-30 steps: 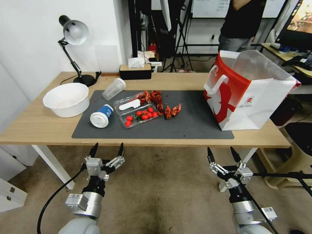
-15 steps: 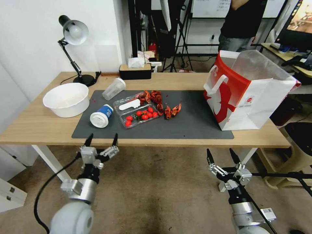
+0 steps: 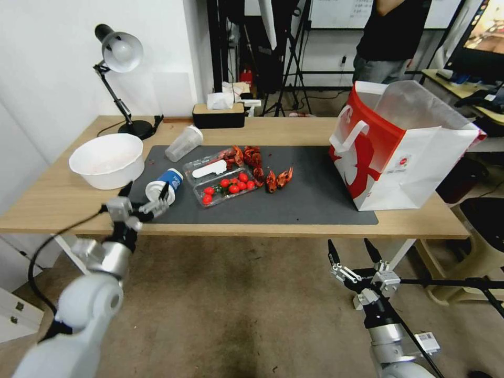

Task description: Pick up the trash from the table and place it into the takeout bag.

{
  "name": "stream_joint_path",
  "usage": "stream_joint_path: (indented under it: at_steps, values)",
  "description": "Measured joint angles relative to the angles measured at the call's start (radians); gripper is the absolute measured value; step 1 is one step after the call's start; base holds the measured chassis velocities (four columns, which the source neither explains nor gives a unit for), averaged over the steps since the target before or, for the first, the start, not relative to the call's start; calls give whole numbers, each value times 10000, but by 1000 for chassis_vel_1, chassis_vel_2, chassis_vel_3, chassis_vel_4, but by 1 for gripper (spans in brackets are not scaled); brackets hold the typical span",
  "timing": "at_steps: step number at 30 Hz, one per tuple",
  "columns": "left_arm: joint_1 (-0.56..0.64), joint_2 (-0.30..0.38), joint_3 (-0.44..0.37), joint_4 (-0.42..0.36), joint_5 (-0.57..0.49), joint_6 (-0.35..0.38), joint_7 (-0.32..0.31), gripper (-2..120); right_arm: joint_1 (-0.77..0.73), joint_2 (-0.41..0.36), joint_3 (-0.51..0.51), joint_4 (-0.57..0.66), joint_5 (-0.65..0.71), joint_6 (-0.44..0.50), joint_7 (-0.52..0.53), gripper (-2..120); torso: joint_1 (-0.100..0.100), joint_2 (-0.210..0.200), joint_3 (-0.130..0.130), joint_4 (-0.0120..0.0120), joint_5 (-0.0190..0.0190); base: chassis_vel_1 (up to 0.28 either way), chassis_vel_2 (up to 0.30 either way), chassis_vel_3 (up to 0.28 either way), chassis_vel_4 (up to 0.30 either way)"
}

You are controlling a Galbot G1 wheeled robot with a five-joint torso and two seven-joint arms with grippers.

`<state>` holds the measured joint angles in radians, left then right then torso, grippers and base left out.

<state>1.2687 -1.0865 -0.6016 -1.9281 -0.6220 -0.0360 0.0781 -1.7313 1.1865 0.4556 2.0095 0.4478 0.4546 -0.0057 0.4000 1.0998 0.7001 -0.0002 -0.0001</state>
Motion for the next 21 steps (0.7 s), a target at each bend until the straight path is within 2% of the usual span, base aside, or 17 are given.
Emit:
stream_joint_path:
  at_steps: [4,9,12,14,15,18,20,21]
  values:
    - [-591,393,183,564,-496,327,172,100,43,-6,-35,-18,-59,-71,11,100,1,0,0,0,-1,0,0,0,0]
    - [-725,552,168,754,-790,795,333,100,121,-44,-87,-93,-95,-132,22,100,0,0,0,4,1,0,0,0,0]
    - [-758,577,151,810,-813,1615,345,100,112,-19,-87,-156,-171,-138,27,100,0,0,0,3,0,0,0,0,0]
    - [-757,573,156,810,-795,1723,346,100,112,-8,-86,-172,-195,-138,29,100,0,0,0,3,0,0,0,0,0]
    - [-752,557,169,810,-703,2035,345,100,115,15,-87,-209,-274,-137,30,100,0,0,0,3,1,0,0,0,0]
    - [-754,541,183,797,-621,2434,242,100,124,29,-111,-246,-355,-135,32,100,0,0,0,2,0,0,0,0,0]
    - [-816,538,201,780,-439,3152,-232,100,166,34,-206,-308,-430,-130,36,100,0,0,0,2,0,0,0,0,0]
    - [-816,538,201,780,-439,3152,-232,100,166,34,-206,-308,-430,-130,36,100,0,0,0,2,0,0,0,0,0]
